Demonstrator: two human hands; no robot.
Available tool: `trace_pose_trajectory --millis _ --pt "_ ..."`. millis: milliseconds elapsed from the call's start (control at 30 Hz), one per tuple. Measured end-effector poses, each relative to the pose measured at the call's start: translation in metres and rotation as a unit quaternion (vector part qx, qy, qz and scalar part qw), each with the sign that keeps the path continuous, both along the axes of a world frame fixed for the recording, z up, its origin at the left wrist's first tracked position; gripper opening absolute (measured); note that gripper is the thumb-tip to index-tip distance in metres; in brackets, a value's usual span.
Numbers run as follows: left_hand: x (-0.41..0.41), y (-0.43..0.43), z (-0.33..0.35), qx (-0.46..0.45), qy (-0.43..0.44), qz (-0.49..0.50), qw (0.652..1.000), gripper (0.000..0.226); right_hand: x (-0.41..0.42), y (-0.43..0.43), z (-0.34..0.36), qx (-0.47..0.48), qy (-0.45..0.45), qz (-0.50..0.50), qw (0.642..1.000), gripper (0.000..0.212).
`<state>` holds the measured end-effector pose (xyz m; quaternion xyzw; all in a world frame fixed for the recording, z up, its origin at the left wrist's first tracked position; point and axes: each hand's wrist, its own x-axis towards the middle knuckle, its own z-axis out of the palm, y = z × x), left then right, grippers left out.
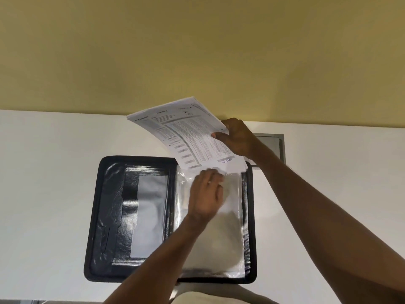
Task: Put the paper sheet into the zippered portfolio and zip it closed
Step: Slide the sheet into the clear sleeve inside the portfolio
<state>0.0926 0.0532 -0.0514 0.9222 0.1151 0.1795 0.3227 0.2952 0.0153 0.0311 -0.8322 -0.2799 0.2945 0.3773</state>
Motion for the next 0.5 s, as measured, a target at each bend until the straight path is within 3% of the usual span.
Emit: trace_pose_trajectory --millis 200,367,500 --pt "-0.017 0.056 -0.025 0.016 0.131 0.136 0.982 0.041 0.002 -0.008 0.002 0.024 -0.052 0.015 0.998 0.029" --pt "-0.017 0.076 -0.041 0.072 0.204 0.109 0.970 0.038 0.006 -0.014 0.011 0.010 -0.096 0.019 0.995 0.019" --pt "-0.012 0.084 -0.037 0.097 0.206 0.106 0.968 0.030 0.007 -0.019 0.023 0.006 -0.123 0.020 0.992 0.016"
